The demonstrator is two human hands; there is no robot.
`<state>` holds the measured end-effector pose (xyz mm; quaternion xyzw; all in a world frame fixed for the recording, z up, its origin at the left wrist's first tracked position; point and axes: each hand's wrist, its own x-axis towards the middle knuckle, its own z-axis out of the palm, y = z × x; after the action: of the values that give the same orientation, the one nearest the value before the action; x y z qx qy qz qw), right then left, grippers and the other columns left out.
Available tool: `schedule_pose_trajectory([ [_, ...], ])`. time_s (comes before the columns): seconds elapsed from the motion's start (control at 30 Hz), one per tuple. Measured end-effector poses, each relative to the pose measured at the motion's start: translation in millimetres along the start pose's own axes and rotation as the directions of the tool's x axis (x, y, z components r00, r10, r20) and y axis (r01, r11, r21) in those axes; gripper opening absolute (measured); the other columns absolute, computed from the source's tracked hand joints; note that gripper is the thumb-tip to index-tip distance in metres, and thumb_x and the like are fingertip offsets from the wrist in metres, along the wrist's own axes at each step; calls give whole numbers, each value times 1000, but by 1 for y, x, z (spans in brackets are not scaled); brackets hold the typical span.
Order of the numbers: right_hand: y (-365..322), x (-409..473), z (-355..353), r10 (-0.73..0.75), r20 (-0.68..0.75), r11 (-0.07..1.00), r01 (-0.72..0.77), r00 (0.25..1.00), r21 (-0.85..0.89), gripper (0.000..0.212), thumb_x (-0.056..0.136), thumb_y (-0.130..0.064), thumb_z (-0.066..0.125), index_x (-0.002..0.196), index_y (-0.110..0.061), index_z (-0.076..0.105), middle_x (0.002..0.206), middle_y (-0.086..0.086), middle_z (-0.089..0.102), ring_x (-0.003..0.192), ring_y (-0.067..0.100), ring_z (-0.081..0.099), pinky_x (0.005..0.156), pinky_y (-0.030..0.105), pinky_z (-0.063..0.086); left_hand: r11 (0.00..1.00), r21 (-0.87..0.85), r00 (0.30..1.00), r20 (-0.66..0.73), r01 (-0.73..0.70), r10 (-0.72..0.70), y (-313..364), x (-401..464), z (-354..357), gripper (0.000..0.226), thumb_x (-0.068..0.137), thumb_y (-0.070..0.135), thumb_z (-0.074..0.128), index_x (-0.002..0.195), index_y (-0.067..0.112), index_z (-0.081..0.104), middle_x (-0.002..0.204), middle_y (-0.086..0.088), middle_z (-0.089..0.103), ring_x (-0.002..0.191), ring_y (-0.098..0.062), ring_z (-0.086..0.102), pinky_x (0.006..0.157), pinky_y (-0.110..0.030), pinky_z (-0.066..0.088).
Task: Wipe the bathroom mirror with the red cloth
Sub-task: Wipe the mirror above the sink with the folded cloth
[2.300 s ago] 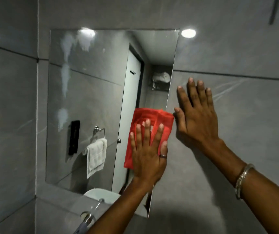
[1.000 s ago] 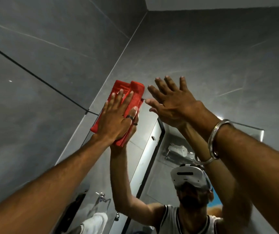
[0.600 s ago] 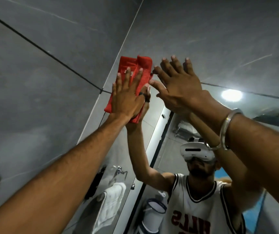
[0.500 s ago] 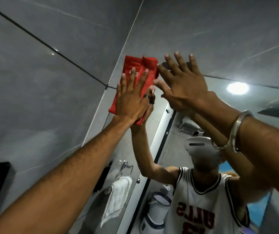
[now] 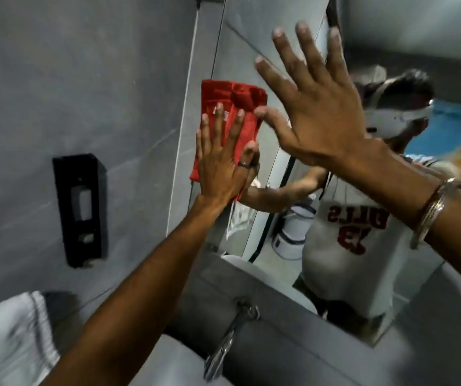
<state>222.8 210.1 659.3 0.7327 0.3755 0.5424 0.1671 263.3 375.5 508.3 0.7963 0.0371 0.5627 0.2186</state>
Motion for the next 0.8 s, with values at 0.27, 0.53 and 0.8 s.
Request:
schedule_pose_trajectory([
  [0.27, -97, -124, 59, 69, 92, 992, -78, 993, 98, 75, 105, -69, 23, 165, -24, 30, 174, 14, 21, 161, 40, 18, 129, 60, 6, 996, 87, 999, -53, 7, -3, -60, -123, 43, 69, 103, 53, 39, 159, 18, 16, 165, -26, 29, 155, -47, 20, 125, -65, 21],
  [0.53, -117, -227, 56, 236, -13, 945, -226, 972, 234, 66, 104, -56, 43, 155, -14, 50, 163, 25, 39, 158, 37, 17, 131, 54, 0, 980, -5, 979, -39, 199, -199, -46, -171, 57, 69, 105, 59, 11, 157, 16, 23, 164, -29, 29, 153, -50, 22, 122, -70, 21],
  [0.8, -90, -333, 18, 209, 154, 959, -233, 966, 158, 69, 104, -54, 39, 163, -19, 32, 172, 16, 20, 161, 25, -16, 131, 52, -10, 993, 103, 998, -42, 53, -49, 58, -212, 99, 68, 102, 53, 43, 161, 24, 25, 164, -21, 33, 153, -47, 27, 129, -60, 12],
])
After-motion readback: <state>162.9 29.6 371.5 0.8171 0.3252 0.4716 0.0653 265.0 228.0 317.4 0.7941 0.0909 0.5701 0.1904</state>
